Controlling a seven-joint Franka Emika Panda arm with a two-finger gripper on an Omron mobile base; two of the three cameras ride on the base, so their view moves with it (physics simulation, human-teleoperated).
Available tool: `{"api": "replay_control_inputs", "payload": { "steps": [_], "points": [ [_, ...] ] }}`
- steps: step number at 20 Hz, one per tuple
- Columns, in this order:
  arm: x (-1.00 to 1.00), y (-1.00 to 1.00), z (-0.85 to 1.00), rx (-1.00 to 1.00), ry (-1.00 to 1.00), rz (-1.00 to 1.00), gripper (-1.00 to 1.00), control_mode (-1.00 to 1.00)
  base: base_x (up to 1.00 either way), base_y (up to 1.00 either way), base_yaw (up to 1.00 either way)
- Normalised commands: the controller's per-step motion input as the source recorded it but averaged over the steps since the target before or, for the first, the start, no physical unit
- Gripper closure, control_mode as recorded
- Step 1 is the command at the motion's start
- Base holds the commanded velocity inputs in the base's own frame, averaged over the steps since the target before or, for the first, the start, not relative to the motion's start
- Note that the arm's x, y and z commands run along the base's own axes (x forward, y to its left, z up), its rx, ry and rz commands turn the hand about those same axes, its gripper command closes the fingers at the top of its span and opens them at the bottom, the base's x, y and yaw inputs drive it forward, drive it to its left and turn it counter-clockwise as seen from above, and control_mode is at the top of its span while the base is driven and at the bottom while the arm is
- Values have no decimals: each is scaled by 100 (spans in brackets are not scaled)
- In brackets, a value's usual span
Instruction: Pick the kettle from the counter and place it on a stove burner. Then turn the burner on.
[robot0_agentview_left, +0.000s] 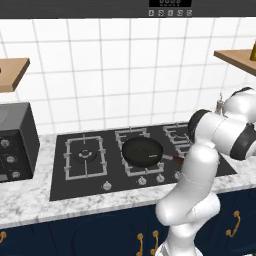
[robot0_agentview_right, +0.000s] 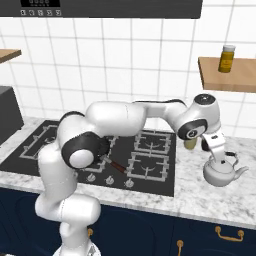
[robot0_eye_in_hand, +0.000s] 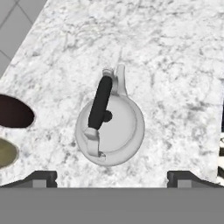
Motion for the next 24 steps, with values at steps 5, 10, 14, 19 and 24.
{"api": "replay_control_inputs", "payload": {
  "steps": [5, 10, 14, 19, 24],
  "points": [
    [37, -4, -18, 0, 9, 0, -100, -100, 0, 0, 0],
    [13, -15, -25, 0, 8, 0, -100, -100, 0, 0, 0],
    [3, -15, -27, 0, 1, 0, -100, -100, 0, 0, 0],
    [6, -1, -31, 0, 0, 0, -100, -100, 0, 0, 0],
    [16, 0, -31, 0, 0, 0, -100, -100, 0, 0, 0]
  ]
}}
